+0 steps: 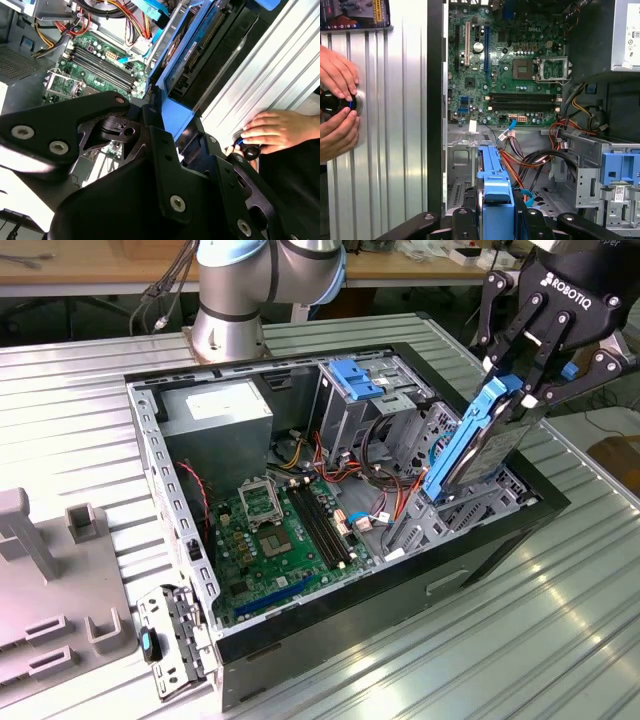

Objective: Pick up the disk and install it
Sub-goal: 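Insert the disk into the insertion slot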

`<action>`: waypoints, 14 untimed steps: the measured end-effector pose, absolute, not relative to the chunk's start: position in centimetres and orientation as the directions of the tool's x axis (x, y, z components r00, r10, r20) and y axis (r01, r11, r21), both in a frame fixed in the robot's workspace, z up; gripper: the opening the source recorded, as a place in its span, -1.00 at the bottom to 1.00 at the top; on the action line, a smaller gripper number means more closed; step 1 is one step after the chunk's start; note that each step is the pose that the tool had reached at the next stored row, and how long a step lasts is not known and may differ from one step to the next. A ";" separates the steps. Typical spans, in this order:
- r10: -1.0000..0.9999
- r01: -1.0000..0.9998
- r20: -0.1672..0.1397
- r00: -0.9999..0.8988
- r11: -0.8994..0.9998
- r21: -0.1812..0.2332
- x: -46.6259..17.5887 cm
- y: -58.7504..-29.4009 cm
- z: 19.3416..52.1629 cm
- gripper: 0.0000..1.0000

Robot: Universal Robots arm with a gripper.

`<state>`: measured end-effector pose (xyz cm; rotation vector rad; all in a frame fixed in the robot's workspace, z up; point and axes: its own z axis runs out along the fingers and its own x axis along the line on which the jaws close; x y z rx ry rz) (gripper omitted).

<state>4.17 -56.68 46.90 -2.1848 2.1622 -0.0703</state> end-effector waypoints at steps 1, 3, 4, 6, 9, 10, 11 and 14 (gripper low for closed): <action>-1.000 -0.997 -0.015 0.009 -0.008 -0.080 4.2 -56.7 46.8 -0.26; -1.000 -0.997 -0.015 0.008 -0.007 -0.080 4.3 -56.7 46.7 -0.26; -1.000 -0.997 -0.015 0.008 -0.007 -0.080 4.3 -56.7 46.6 -0.26; -1.000 -0.997 -0.015 0.008 -0.007 -0.080 4.4 -56.7 46.3 -0.26; -1.000 -0.997 -0.015 0.008 -0.007 -0.080 4.5 -56.7 46.1 -0.26; -1.000 -0.997 -0.015 0.008 -0.007 -0.080 4.5 -56.7 46.0 -0.26; -1.000 -0.997 -0.015 0.008 -0.007 -0.080 4.6 -56.7 46.0 -0.26; -1.000 -0.997 -0.015 0.008 -0.007 -0.080 4.6 -56.6 46.0 -0.26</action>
